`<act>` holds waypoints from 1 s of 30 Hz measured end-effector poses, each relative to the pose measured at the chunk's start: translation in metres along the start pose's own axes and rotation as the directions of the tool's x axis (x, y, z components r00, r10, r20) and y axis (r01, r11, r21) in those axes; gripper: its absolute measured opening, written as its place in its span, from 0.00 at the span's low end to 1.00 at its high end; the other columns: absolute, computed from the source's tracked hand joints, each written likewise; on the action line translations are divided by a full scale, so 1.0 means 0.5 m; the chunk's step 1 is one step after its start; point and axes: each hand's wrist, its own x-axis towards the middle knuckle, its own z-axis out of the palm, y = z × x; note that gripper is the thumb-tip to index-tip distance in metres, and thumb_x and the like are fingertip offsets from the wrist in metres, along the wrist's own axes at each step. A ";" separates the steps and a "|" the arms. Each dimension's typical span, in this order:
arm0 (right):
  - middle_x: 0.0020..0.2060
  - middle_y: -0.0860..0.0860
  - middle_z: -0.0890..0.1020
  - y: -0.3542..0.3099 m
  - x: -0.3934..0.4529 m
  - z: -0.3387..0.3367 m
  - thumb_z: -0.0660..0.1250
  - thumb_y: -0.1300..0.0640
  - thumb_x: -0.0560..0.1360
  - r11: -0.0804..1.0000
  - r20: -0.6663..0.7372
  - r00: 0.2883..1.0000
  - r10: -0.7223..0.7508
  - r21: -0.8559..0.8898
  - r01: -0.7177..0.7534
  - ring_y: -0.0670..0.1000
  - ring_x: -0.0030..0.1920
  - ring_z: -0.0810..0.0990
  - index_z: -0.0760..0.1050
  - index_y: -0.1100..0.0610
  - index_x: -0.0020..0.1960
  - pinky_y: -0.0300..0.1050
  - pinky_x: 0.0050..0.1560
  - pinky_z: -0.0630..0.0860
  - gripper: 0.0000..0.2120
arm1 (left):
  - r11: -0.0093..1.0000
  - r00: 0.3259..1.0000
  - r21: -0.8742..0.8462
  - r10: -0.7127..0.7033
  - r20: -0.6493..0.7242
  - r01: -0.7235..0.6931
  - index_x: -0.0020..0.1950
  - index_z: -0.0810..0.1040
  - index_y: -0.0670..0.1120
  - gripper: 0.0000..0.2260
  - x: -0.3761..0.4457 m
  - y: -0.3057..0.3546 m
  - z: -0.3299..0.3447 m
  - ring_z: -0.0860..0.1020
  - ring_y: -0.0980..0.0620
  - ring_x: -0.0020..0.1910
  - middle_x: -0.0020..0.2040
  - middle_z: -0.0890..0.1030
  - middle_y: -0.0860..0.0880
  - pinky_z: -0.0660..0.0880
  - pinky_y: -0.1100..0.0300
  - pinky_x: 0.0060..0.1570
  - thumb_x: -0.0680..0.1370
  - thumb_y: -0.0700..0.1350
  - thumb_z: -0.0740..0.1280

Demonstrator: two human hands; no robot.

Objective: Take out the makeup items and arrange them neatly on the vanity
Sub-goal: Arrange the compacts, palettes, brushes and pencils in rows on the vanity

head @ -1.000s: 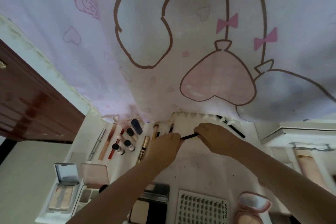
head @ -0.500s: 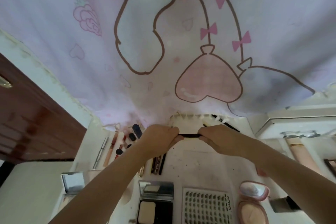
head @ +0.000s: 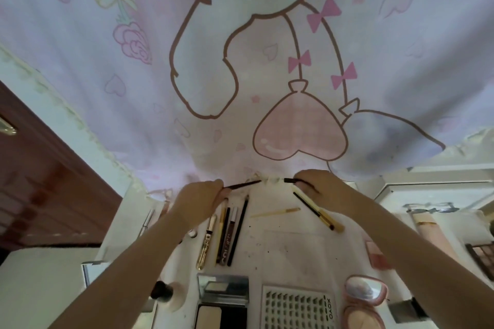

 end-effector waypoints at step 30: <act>0.53 0.55 0.78 -0.036 0.063 0.071 0.60 0.61 0.77 0.992 0.185 0.982 -0.046 0.120 0.024 0.47 0.46 0.72 0.71 0.60 0.63 0.31 0.45 0.65 0.15 | 0.958 0.993 -0.285 0.007 0.117 0.027 0.57 0.73 0.42 0.12 -0.032 0.079 0.128 0.74 0.48 0.49 0.53 0.76 0.46 0.71 0.60 0.50 0.81 0.46 0.53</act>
